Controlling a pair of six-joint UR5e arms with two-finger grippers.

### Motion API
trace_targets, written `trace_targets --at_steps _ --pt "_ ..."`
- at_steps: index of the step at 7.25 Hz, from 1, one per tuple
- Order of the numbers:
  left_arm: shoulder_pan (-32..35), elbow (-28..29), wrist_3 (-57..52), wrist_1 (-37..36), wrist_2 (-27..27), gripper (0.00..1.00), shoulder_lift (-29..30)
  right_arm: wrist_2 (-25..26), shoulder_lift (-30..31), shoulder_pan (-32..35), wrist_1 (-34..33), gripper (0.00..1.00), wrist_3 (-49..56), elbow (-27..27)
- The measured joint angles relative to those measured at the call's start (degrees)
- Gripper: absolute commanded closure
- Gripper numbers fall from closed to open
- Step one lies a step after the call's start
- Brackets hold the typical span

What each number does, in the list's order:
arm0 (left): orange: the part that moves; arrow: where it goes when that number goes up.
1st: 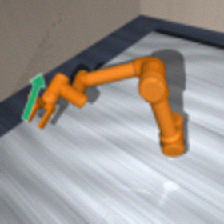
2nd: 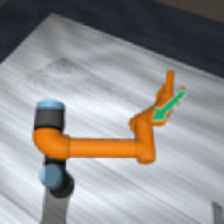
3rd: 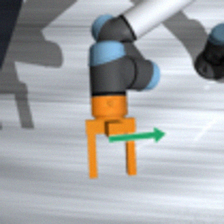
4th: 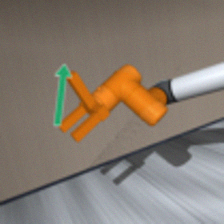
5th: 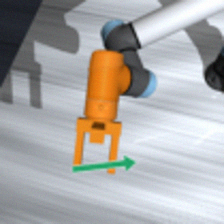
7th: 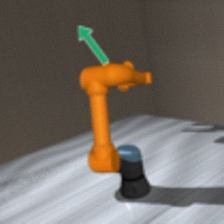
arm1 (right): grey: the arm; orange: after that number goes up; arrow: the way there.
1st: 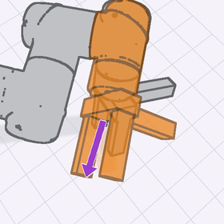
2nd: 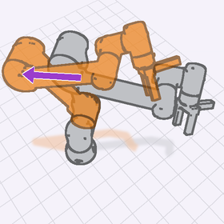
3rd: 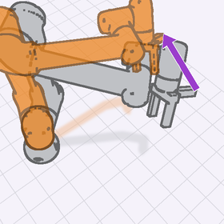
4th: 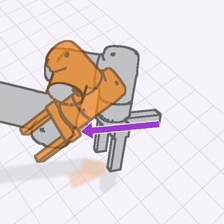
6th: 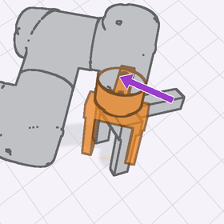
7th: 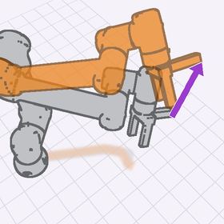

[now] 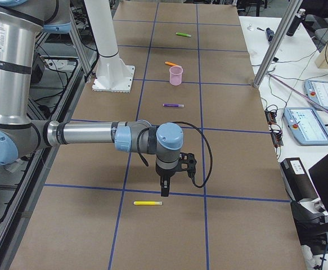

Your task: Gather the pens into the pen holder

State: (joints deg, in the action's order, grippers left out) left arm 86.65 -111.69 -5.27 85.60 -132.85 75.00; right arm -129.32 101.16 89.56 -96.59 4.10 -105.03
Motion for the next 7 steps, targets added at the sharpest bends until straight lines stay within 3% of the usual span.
trace_targets --at_steps 4,7 --pt "-0.07 -0.92 -1.10 0.03 0.01 0.00 -0.26 -0.05 -0.60 -0.06 0.33 0.00 -0.36 -0.15" --pt "-0.07 -1.74 -0.93 1.54 -0.37 0.00 0.54 0.05 -0.85 -0.12 10.42 0.00 -0.40 0.31"
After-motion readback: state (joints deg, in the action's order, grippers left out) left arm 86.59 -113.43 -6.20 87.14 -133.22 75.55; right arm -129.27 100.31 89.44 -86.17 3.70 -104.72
